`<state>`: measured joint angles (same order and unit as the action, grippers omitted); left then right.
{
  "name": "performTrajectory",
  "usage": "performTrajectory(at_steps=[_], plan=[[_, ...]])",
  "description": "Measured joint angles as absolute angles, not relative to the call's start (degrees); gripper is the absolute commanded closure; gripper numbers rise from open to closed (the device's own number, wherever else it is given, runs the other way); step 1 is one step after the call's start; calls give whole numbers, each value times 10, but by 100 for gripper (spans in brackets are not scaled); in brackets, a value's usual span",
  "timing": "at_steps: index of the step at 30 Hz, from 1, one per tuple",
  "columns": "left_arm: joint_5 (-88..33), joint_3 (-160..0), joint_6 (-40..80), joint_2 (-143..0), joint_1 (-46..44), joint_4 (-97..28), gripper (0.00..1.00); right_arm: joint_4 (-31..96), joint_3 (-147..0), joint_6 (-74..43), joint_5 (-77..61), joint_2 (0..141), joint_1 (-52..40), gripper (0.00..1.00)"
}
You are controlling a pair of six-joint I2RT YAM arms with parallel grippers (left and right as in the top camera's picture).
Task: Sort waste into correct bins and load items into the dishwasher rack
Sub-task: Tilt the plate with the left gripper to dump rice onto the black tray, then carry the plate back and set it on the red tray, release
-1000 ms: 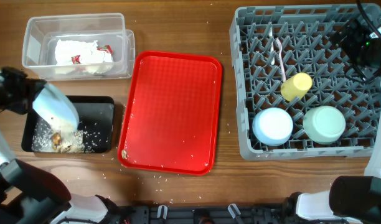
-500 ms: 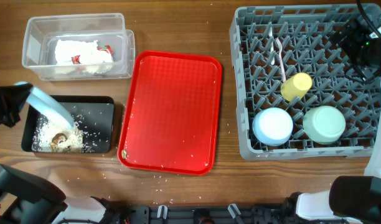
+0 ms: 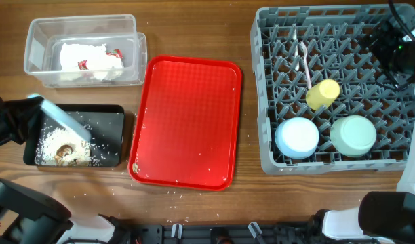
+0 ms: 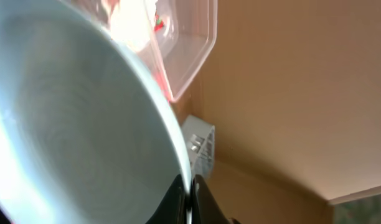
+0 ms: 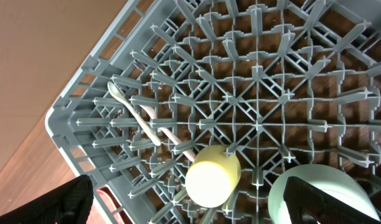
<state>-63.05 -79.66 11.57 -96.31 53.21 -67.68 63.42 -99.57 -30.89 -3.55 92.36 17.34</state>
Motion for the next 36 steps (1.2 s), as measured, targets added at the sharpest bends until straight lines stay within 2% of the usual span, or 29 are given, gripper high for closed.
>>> performTrajectory(at_steps=[8, 12, 17, 19, 22, 24, 27, 31, 36], plan=[[-611, -796, 112, -959, 532, -749, 96, 634, -996, -309, -36, 924, 173, 0], [-608, -796, 109, -920, 522, -746, 96, 634, -996, -309, -36, 923, 173, 0], [-596, -796, 107, -832, 451, -752, 96, 634, -996, -309, -36, 923, 173, 0], [-578, -796, 108, -794, 384, -744, 96, 634, -996, -309, -36, 924, 173, 0], [-503, -796, 154, -749, 204, -689, 96, 634, -996, -309, -36, 923, 173, 0], [-410, -796, 208, -747, 93, -649, 96, 634, -996, -309, -36, 923, 173, 0], [-211, -796, 323, -774, -131, -604, 96, 634, -996, -309, -34, 923, 173, 0], [-41, -796, 416, -852, -295, -551, 96, 634, -996, -309, -34, 924, 173, 0], [44, -796, 469, -987, -386, -520, 96, 634, -996, -309, -34, 924, 173, 0]])
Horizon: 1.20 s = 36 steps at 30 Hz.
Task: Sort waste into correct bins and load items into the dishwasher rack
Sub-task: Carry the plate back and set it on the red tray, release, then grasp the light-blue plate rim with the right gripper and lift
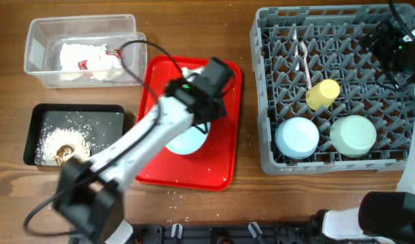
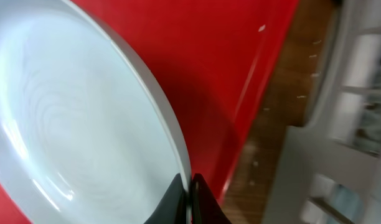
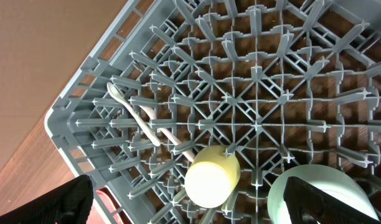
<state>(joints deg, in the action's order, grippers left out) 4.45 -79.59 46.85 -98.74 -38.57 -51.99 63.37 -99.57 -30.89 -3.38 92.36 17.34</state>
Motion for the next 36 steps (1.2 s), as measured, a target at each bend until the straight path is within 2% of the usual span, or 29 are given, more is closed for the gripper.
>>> performTrajectory(at_steps=[4, 5, 6, 7, 9, 10, 16, 19, 23, 24, 29, 33, 36], plan=[[62, -796, 476, -1048, -412, -522, 96, 634, -996, -309, -34, 923, 173, 0], [62, -796, 477, -1052, -415, -522, 92, 634, -996, -309, -34, 924, 173, 0], [64, -796, 477, -1052, -416, -523, 84, 634, -996, -309, -34, 924, 173, 0], [65, -796, 477, -1052, -416, -522, 71, 634, -996, -309, -34, 924, 173, 0], [69, -796, 483, -1052, -416, -526, 9, 634, -996, -309, -34, 924, 173, 0], [71, -796, 482, -1052, -416, -528, 0, 634, -996, -309, -34, 924, 173, 0], [75, -802, 484, -1038, -406, -589, 0, 634, -996, -309, -34, 923, 173, 0], [81, -820, 484, -980, -358, -614, 0, 634, -996, -309, -34, 924, 173, 0], [88, -836, 484, -851, -220, -630, 0, 634, -996, -309, -34, 924, 173, 0], [94, -840, 484, -812, -159, -645, 0, 634, -996, -310, -34, 924, 173, 0], [98, -842, 484, -780, 3, -726, 0, 637, -996, -322, -52, 924, 173, 0], [96, -842, 484, -780, 84, -736, 0, 659, -996, -295, -249, 924, 158, 4], [96, -842, 484, -780, 112, -736, 0, 656, -996, -231, -317, 924, 71, 4]])
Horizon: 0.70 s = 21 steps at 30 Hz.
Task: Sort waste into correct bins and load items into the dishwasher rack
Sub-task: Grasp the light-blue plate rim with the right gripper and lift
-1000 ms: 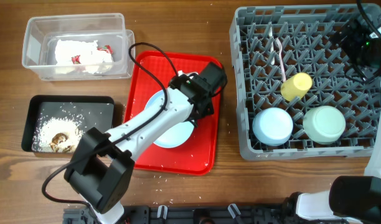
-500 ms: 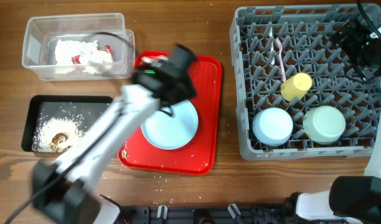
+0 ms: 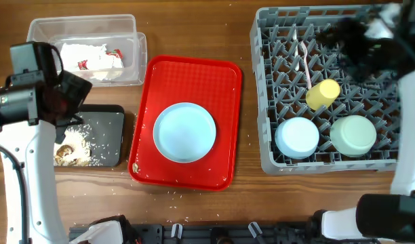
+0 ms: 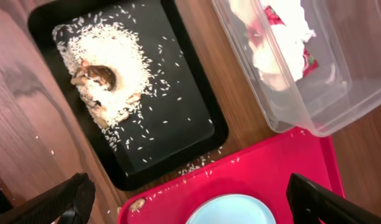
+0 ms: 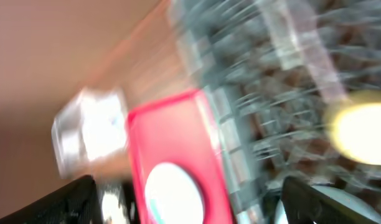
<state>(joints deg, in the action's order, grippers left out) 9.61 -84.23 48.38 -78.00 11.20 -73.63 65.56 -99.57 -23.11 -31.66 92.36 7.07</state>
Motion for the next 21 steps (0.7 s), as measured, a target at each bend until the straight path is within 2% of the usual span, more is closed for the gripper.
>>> performTrajectory(at_steps=[1, 3, 6, 8, 9, 10, 17, 21], plan=[[96, -842, 484, -780, 116, -736, 0, 656, -996, -216, -300, 925, 14, 0], [96, -842, 484, -780, 118, -736, 0, 656, -996, -195, -230, 940, -131, 0], [96, -842, 484, -780, 118, -738, 0, 656, -996, -189, -140, 970, -243, 1], [96, -842, 484, -780, 118, -738, 0, 652, -996, -193, -77, 1012, -320, 4], [96, -842, 484, -780, 117, -738, 0, 651, -996, -197, -52, 1037, -348, 9], [96, -842, 484, -780, 118, -738, 0, 649, -996, -198, -38, 1055, -362, 22], [96, -842, 484, -780, 118, -738, 0, 648, -995, -142, -39, 1239, -389, 24], [96, -842, 484, -780, 118, -738, 0, 641, -995, -117, -50, 1291, -389, 44]])
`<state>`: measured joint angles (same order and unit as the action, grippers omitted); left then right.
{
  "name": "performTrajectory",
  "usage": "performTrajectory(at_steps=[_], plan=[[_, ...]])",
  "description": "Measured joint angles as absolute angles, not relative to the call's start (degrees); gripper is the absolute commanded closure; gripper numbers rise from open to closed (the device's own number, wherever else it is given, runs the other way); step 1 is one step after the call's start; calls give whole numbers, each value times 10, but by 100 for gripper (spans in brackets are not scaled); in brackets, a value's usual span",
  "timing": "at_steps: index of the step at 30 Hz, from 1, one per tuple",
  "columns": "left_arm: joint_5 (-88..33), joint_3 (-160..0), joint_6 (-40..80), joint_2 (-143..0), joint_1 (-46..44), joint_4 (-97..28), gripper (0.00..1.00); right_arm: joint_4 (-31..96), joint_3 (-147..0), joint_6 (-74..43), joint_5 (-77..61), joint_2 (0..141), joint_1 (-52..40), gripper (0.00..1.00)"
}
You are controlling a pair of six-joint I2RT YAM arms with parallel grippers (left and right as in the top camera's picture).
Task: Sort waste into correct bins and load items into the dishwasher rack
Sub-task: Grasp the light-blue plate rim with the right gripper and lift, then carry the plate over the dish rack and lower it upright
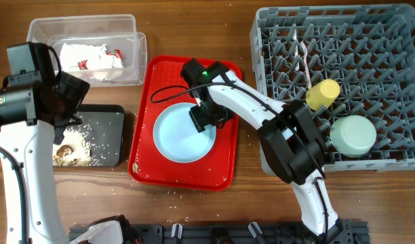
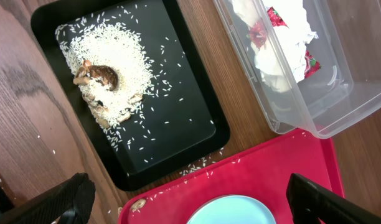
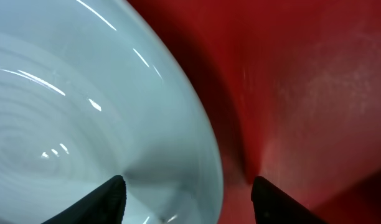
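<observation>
A pale blue plate (image 1: 175, 139) lies flat on the red tray (image 1: 187, 78). My right gripper (image 1: 209, 116) is down at the plate's right side, open, one finger over the plate (image 3: 84, 112) and the other over bare tray (image 3: 302, 81). My left gripper (image 1: 69, 95) hangs open and empty above the gap between the black tray of rice (image 2: 178, 124) and the clear bin (image 2: 340, 106). The grey dishwasher rack (image 1: 370, 47) holds a yellow cup (image 1: 323, 93), a pale green bowl (image 1: 354, 134) and a pink spoon (image 1: 304, 57).
Crumpled white and red waste (image 1: 89, 57) fills the clear bin at the back left. Rice grains are scattered on the wood around the black tray and along the red tray's front rim. My right arm stretches from the rack across to the tray.
My right gripper was over the back of the rack; now it is low at the plate's right edge on the red tray, open. The left gripper and the plate are where they were.
My left gripper first held the plate tilted over the black tray of rice. Then it had the plate down on the red tray. Then the plate lay free there and the left gripper was back by the black tray, open. Now the right gripper is at the plate.
</observation>
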<state>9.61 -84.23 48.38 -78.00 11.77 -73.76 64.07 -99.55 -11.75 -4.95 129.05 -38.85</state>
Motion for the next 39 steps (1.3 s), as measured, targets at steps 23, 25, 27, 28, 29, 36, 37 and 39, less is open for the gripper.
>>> performTrajectory(at_steps=[23, 25, 27, 28, 29, 36, 37, 39], plan=[[96, -842, 484, -780, 118, -738, 0, 622, -998, -134, -71, 1292, -388, 96], [96, -842, 484, -780, 118, -738, 0, 623, -1000, -143, -73, 1292, -386, 96], [96, -842, 484, -780, 118, -738, 0, 623, -1003, -151, -75, 1292, -381, 96], [96, -842, 484, -780, 118, -738, 0, 623, -1007, -154, -75, 1291, -376, 96], [96, -842, 484, -780, 118, -738, 0, 625, -1011, -156, -75, 1289, -369, 96], [96, -842, 484, -780, 118, -738, 0, 628, -1025, -166, -65, 1203, -290, 96], [96, -842, 484, -780, 118, -738, 0, 630, -1026, -167, -61, 1180, -272, 96], [96, -842, 484, -780, 118, -738, 0, 636, -1027, -167, -50, 1141, -242, 96]])
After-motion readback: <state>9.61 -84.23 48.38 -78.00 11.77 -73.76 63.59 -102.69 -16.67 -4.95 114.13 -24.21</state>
